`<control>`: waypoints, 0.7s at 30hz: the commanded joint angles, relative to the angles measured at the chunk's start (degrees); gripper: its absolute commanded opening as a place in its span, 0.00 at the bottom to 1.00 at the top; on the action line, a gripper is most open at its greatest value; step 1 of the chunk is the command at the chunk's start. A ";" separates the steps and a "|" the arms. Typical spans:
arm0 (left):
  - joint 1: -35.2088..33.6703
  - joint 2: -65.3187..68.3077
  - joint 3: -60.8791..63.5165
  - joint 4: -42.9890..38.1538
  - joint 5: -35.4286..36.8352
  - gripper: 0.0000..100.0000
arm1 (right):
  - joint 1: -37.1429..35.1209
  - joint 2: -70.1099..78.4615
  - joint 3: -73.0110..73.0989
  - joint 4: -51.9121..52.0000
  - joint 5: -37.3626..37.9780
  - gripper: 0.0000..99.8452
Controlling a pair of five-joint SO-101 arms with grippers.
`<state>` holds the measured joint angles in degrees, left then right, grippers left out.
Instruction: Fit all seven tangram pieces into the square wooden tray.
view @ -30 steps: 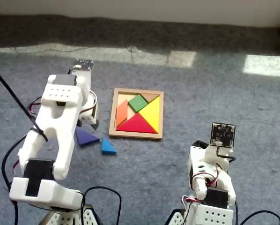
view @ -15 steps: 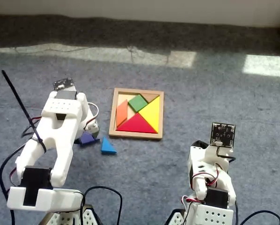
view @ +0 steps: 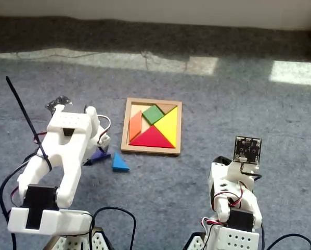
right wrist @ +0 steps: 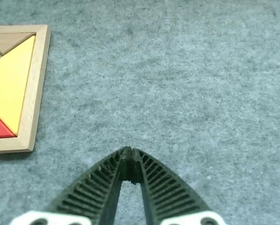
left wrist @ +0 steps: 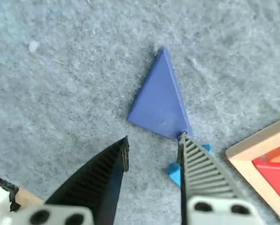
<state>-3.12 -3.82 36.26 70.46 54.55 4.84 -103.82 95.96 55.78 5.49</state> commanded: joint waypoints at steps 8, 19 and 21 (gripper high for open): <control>-4.35 -1.36 3.03 -4.75 0.62 0.40 | 0.75 0.31 8.31 0.22 0.53 0.01; -4.79 -1.10 6.90 -8.18 0.18 0.40 | 0.75 0.31 8.31 0.31 0.53 0.01; -3.56 -1.10 8.04 -10.11 0.18 0.39 | 0.75 0.31 8.31 0.31 0.53 0.01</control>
<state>-9.10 -3.82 43.91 62.37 54.64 4.84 -103.82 95.96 55.78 5.49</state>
